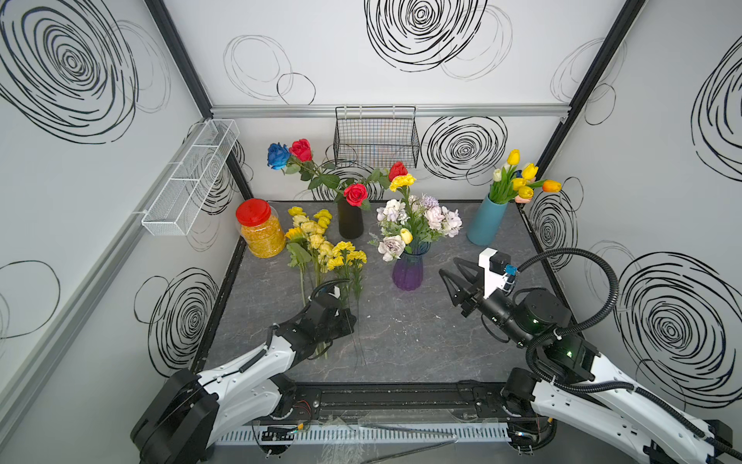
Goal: Pick out yellow flowers from the vase
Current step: Place the flower at the center of the board, then pick up the flower from the vase.
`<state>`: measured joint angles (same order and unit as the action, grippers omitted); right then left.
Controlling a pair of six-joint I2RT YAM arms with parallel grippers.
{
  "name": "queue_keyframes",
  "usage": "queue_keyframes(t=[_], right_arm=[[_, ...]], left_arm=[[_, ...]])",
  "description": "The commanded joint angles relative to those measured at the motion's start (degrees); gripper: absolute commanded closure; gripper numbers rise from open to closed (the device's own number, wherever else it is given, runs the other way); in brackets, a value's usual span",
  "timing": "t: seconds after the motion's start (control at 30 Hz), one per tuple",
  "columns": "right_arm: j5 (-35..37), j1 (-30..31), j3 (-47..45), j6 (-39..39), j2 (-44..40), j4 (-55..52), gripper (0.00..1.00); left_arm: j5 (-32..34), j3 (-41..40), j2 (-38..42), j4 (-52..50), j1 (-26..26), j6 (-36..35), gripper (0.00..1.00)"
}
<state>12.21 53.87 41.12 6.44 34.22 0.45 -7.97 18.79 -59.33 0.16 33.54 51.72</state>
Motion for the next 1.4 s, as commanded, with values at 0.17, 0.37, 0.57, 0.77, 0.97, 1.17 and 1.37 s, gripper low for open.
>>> queue_keyframes(t=[0.17, 0.37, 0.57, 0.77, 0.97, 1.17, 1.37], right_arm=[[1.0, -0.5, -0.4, 0.3, -0.8, 0.1, 0.46], [1.4, -1.0, -0.4, -0.2, -0.8, -0.2, 0.46], [0.1, -3.6, 1.7, -0.7, 2.3, -1.5, 0.46], [-12.0, -14.4, 10.9, 1.3, 12.7, -5.3, 0.46], [-18.6, -19.8, 21.0, 1.2, 25.2, -6.7, 0.46], [-19.9, -20.9, 31.4, 0.0, 37.5, -9.4, 0.44], [-18.6, -20.9, 38.6, -1.6, 45.5, -10.8, 0.42]], left_arm=[[-0.3, 1.5, 1.1, 0.8, -1.9, -0.7, 0.77], [2.5, 4.3, 7.9, -4.8, -2.4, -4.5, 0.68], [7.5, 10.8, 17.6, -9.6, -0.2, -12.7, 0.62], [11.1, 12.8, 24.0, -7.6, 5.0, -18.6, 0.55], [15.2, 11.3, 29.6, -3.9, 11.3, -21.5, 0.46], [17.2, 10.8, 32.1, -1.3, 14.7, -24.2, 0.40], [16.9, 9.5, 32.6, 0.2, 16.0, -25.3, 0.36]])
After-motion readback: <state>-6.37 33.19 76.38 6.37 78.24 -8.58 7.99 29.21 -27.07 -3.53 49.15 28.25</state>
